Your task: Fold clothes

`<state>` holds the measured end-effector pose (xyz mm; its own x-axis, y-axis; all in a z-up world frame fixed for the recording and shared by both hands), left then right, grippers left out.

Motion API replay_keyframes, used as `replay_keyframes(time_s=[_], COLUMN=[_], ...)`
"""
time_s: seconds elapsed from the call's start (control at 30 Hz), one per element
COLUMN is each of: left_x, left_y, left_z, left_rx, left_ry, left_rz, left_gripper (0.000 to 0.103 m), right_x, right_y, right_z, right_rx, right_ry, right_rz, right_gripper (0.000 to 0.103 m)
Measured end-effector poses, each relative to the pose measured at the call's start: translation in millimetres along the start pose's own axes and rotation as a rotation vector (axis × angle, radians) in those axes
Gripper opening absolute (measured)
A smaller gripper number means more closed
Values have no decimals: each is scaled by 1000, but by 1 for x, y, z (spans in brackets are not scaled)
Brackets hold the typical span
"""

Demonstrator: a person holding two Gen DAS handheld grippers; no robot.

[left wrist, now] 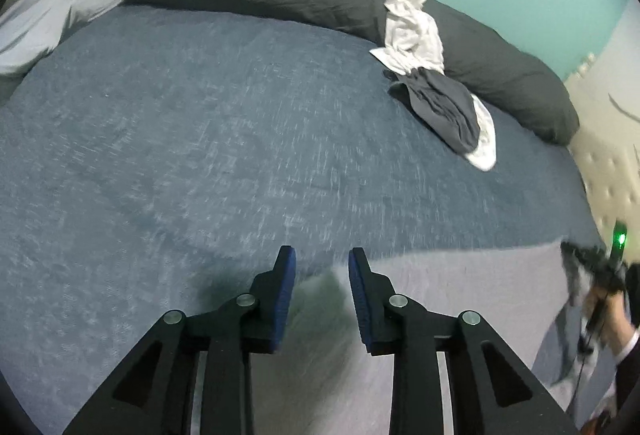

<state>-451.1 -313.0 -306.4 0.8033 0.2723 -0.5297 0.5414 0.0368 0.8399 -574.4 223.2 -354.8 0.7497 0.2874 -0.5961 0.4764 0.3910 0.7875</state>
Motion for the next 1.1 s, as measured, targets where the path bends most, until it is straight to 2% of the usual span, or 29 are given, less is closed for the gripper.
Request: replay_keyframes(time_s=[0.07, 0.13, 0.2, 0.27, 0.33, 0.37, 0.47, 0.6, 0.7, 0.73, 0.77, 0.8, 0.87, 0.9, 0.93, 1.1], left_x=[12, 22, 30, 38, 45, 49, 60, 77, 80, 79, 77, 76, 72, 71, 70, 56], left_y=[-3, -6, -7, -6, -4, -2, 0, -8, -14, -16, -17, -19, -22, -22, -21, -10], left_z=[6, 14, 20, 24, 27, 28, 31, 37, 34, 33, 31, 29, 28, 27, 25, 21], left_rx=[-11, -7, 2, 0, 10, 17, 32, 28, 37, 30, 31, 37, 26, 22, 20, 8], left_ry=[-9, 9, 34, 35, 39, 42, 48, 57, 47, 39, 35, 35, 32, 28, 22, -2], left_rz=[23, 41, 45, 45, 45, 46, 53, 89, 90, 84, 80, 77, 68, 61, 52, 3], left_gripper=[31, 31, 38, 46, 46, 46, 47, 48, 48, 48, 43, 31, 22, 11, 11, 5], right_x=[-1, 0, 3, 10, 16, 22, 40, 62, 71, 74, 75, 76, 75, 74, 72, 55], right_y=[9, 15, 19, 20, 21, 17, 4, -21, -33, -36, -37, -38, -41, -42, -41, -25], right_z=[11, 19, 26, 38, 51, 57, 77, 78, 77, 76, 75, 74, 69, 66, 64, 62], right_rx=[-37, -53, -67, -131, -194, -209, -254, -184, -181, -178, -171, -160, -139, -130, -126, -97], right_ry=[28, 39, 39, 32, 26, 35, 62, 63, 38, 37, 45, 48, 49, 48, 50, 75], right_rz=[-19, -26, -27, -20, -12, 13, 87, 181, 205, 213, 212, 211, 204, 200, 194, 100], right_gripper=[33, 44, 44, 45, 48, 52, 53, 54, 54, 52, 42, 37, 15, 10, 5, 2])
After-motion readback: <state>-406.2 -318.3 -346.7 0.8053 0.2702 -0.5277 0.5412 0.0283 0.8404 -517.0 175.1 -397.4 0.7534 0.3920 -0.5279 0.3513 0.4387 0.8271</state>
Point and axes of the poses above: each gripper's, at about its wrist camera, not at the fingertips, and y roughly against the way its jaws point, z to its left, x to its underside, the point moved 9 cm from there along -y, roughly the way its jaws point, and after that the axes turned 11 degrees about -x, right-handed, at the moved point
